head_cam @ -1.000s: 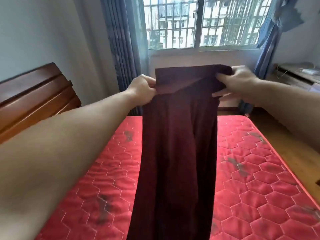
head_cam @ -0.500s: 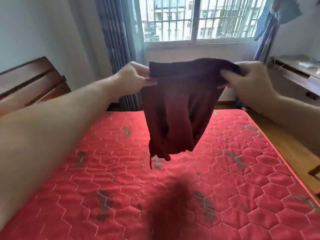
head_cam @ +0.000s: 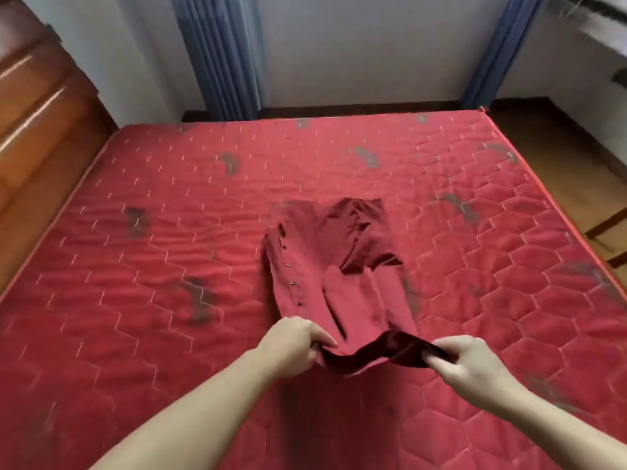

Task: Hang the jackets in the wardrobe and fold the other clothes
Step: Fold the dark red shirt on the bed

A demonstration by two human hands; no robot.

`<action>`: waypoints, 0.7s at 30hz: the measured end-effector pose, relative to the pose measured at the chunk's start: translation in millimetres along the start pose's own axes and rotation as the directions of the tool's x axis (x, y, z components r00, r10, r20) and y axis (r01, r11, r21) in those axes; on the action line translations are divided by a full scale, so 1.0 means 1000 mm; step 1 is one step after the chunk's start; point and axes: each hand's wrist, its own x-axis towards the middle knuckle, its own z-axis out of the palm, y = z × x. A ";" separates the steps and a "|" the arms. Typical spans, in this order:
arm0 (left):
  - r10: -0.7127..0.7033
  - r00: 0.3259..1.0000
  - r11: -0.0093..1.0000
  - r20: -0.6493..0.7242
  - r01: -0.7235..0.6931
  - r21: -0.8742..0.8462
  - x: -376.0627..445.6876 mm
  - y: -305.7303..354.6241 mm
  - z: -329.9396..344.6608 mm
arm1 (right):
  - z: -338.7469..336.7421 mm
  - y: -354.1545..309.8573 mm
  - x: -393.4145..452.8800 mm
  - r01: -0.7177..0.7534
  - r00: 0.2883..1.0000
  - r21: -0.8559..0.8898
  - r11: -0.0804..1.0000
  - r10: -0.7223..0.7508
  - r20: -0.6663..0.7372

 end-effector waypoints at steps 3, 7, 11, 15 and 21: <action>0.002 0.990 1.000 0.141 -0.005 0.026 -0.026 -0.005 0.071 | 0.045 0.042 -0.030 -0.039 0.983 -0.026 0.999 0.043 0.177; -0.099 0.911 0.990 0.399 0.129 -0.051 -0.057 -0.002 0.131 | 0.078 0.077 -0.056 -0.147 0.888 0.000 0.989 0.132 0.441; -0.129 0.774 0.972 0.620 0.223 -0.076 -0.066 0.002 0.153 | 0.091 0.099 -0.063 -0.289 0.711 0.021 0.957 0.200 0.674; -0.181 0.806 0.928 0.563 0.329 -0.173 -0.053 -0.001 0.156 | 0.091 0.109 -0.053 -0.365 0.752 0.162 0.917 0.187 0.632; -0.305 0.940 0.704 0.150 0.329 -0.630 -0.009 -0.034 0.134 | 0.092 0.109 0.030 -0.305 0.923 0.392 0.868 0.168 0.345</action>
